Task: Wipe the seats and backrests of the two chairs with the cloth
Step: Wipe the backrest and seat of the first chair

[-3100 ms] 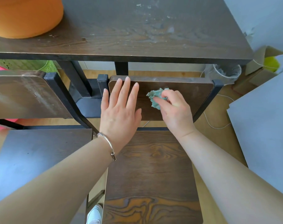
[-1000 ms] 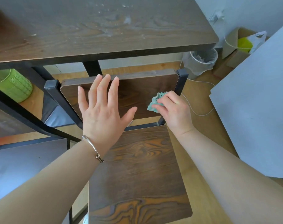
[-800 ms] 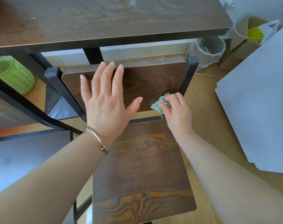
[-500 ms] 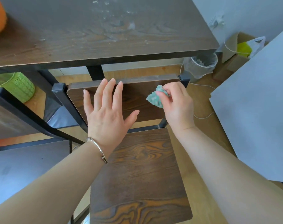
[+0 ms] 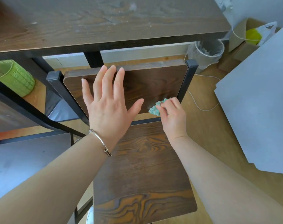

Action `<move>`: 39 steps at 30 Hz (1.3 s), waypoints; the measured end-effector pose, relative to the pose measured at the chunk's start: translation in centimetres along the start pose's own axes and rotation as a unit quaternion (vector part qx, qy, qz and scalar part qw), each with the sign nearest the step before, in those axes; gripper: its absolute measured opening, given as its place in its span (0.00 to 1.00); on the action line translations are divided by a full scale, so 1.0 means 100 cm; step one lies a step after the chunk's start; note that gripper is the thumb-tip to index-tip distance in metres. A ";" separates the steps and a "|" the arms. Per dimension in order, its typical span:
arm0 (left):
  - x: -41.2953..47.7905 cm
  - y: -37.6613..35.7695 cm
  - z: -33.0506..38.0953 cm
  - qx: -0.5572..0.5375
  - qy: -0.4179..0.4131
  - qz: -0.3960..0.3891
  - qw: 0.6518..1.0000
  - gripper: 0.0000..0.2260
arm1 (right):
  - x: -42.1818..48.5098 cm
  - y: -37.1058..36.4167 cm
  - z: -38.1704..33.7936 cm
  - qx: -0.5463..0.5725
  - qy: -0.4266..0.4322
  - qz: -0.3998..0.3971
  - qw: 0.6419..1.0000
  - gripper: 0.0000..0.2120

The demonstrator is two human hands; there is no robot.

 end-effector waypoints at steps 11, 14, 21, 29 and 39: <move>-0.001 0.001 0.001 0.015 -0.009 -0.052 0.998 0.35 | 0.034 0.061 -0.037 0.015 0.053 0.058 0.997 0.07; 0.002 0.004 0.005 0.016 -0.004 -0.056 0.998 0.36 | 0.050 0.084 -0.062 -0.005 0.106 0.076 0.991 0.07; 0.009 0.001 0.026 -0.008 -0.028 -0.033 0.999 0.34 | 0.035 0.058 -0.040 -0.050 0.166 0.050 0.984 0.08; -0.020 -0.023 0.047 -0.039 -0.078 -0.052 0.995 0.30 | -0.006 -0.017 0.030 -0.139 0.075 -0.078 0.984 0.06; -0.032 -0.036 0.048 -0.047 -0.047 -0.110 0.992 0.32 | 0.046 0.079 -0.026 -0.014 0.111 0.061 0.992 0.06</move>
Point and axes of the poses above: each hand's wrist, its own x-axis towards the middle knuckle, its own y-axis out of the back of the hand, z = x × y, the point moved 9 cm from there along x, towards the middle knuckle, and after that the axes turned 14 degrees about -y, right-handed, at the moved point
